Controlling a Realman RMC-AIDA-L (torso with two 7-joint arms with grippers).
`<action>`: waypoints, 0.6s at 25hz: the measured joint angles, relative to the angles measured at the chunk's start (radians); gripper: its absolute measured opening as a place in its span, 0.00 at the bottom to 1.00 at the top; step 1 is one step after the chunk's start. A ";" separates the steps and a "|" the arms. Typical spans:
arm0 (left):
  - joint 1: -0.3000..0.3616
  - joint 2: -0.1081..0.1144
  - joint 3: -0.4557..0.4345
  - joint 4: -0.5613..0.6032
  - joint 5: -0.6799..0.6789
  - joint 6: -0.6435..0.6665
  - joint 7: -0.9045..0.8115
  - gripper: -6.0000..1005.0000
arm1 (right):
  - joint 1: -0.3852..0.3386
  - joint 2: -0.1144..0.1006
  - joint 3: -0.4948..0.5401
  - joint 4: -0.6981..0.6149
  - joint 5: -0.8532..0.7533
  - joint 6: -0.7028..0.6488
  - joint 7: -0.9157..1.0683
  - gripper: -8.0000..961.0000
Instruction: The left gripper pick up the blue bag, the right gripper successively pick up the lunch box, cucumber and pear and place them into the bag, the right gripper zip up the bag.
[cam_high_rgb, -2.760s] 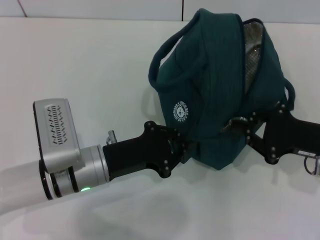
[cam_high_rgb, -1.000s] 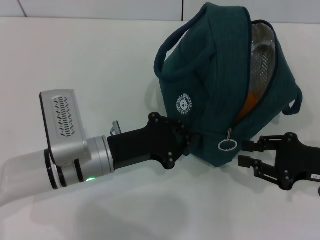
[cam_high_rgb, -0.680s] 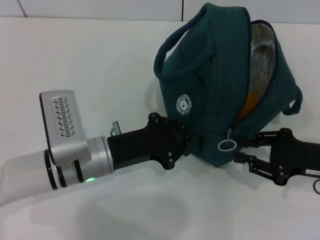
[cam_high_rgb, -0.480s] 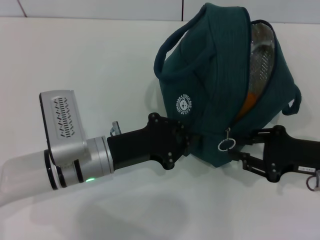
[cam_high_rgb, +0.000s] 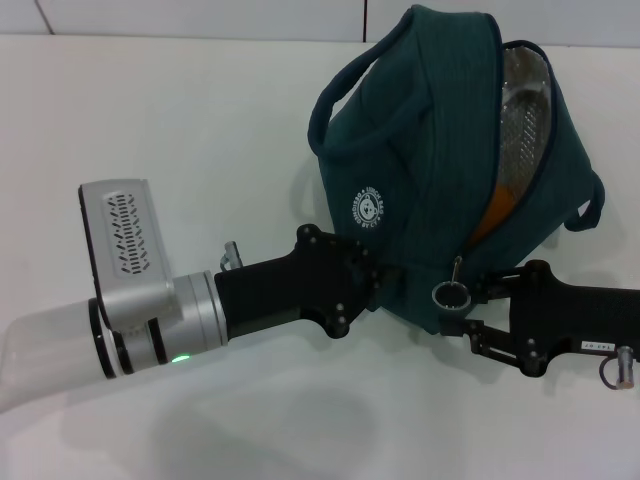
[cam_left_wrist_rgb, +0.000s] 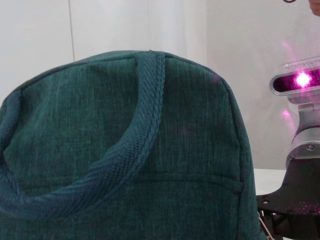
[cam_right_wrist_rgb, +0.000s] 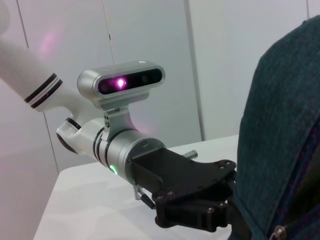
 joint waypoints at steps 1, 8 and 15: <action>0.000 0.000 0.000 0.000 0.000 0.000 0.000 0.06 | 0.000 0.000 0.000 0.000 0.000 0.000 0.000 0.31; 0.001 0.000 0.000 0.000 0.000 0.000 0.000 0.06 | 0.001 0.001 0.003 -0.014 0.006 0.031 -0.003 0.26; 0.005 0.001 -0.001 0.000 0.000 0.000 0.000 0.06 | -0.003 0.001 0.006 -0.042 0.015 0.050 -0.085 0.11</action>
